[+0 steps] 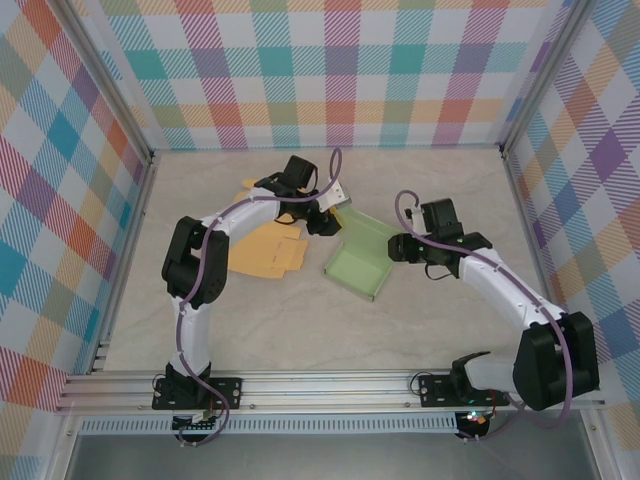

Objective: Fold the paper box

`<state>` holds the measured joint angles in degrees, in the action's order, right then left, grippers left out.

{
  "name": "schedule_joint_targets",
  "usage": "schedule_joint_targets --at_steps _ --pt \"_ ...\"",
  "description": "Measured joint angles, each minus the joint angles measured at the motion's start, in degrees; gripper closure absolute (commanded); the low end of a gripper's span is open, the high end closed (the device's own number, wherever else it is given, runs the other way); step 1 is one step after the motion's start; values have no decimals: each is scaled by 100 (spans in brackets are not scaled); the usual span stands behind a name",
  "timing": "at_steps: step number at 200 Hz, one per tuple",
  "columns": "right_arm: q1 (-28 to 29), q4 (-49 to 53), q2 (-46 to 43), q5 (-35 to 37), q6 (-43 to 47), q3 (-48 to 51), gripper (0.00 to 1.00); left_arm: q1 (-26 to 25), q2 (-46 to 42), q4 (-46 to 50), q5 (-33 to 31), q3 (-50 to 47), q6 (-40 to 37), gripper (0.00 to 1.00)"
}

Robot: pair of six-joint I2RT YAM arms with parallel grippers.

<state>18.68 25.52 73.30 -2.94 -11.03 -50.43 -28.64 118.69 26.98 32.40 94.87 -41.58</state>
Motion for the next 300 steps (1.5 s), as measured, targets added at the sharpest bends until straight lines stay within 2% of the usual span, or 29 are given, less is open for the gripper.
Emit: schedule_joint_targets --at_steps 29,57,94,120,154,224,263,300 --pt "33 -33 94 114 57 -33 65 -22 2 70 13 131 31 75" --pt "70 -48 175 308 94 -35 72 -37 2 151 42 140 122 82" --pt "210 -52 280 713 105 -37 80 -199 2 37 -87 114 400 97" --pt "319 -50 358 1062 101 -37 83 -409 -11 -299 -417 -105 743 100" --pt "472 -52 398 1534 103 -83 81 -619 -260 -955 -994 -662 1394 100" --pt "505 -315 404 2057 122 -516 79 -848 -966 -2424 -2382 -1419 3303 100" --pt "505 -415 662 2269 83 -649 73 -1150 -970 -2813 -3091 -1635 3936 100" --pt "505 -503 964 2402 -7 -739 73 -1263 -970 -2966 -3560 -1794 4332 100"
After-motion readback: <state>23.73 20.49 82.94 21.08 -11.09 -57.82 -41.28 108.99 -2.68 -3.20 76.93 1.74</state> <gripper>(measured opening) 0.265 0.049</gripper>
